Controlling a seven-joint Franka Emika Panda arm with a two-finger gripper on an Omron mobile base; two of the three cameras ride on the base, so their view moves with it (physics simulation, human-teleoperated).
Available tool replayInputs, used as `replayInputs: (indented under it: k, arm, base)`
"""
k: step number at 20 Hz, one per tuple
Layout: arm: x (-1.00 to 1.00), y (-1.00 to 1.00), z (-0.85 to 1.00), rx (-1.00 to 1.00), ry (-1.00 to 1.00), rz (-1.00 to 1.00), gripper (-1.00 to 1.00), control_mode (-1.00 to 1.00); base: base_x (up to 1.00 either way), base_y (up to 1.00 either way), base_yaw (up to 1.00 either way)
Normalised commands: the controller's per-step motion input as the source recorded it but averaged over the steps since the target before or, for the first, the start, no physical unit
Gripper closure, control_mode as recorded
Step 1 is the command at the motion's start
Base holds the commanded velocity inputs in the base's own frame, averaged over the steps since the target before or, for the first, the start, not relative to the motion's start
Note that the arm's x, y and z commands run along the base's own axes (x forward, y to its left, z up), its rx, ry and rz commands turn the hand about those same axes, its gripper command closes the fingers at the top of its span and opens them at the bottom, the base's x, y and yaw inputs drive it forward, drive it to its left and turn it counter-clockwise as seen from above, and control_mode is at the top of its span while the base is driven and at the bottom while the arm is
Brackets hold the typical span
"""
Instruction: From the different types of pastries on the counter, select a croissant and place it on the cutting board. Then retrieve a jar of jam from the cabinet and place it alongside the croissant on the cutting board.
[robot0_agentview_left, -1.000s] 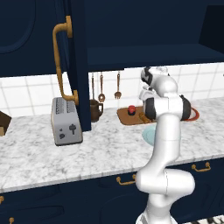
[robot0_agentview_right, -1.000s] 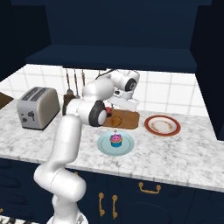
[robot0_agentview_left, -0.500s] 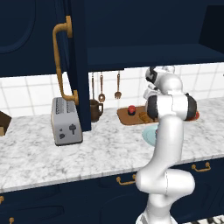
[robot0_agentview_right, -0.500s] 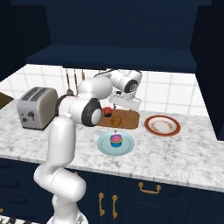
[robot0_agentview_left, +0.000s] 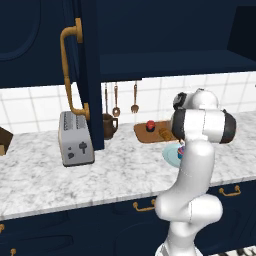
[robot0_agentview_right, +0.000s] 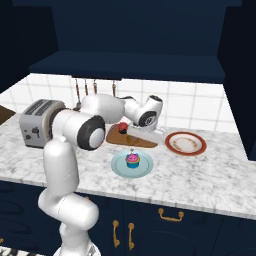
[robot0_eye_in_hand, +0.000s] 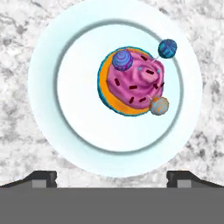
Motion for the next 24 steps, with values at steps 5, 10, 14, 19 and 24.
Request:
replayInputs:
  k: [5, 10, 14, 19, 24]
  arm:
    - [-0.89, -0.58, -0.03, -0.09, -0.48, -0.15, -1.00, -1.00]
    - [-0.88, -0.57, -0.01, -0.08, -0.50, -0.13, -1.00, -1.00]
    - [-0.55, -0.63, 0.39, -0.03, -0.23, -0.04, -1.00, -1.00]
    - [-0.84, -0.69, 0.92, -0.06, 0.13, 0.00, -1.00, -1.00]
    - [-0.95, -0.58, 0.50, -0.10, 0.48, -0.07, -1.00, -1.00]
  base:
    - [0.00, 0.00, 0.00]
    - [0.00, 0.00, 0.00]
    - [0.00, 0.00, 0.00]
    - [0.00, 0.00, 0.00]
    - [0.00, 0.00, 0.00]
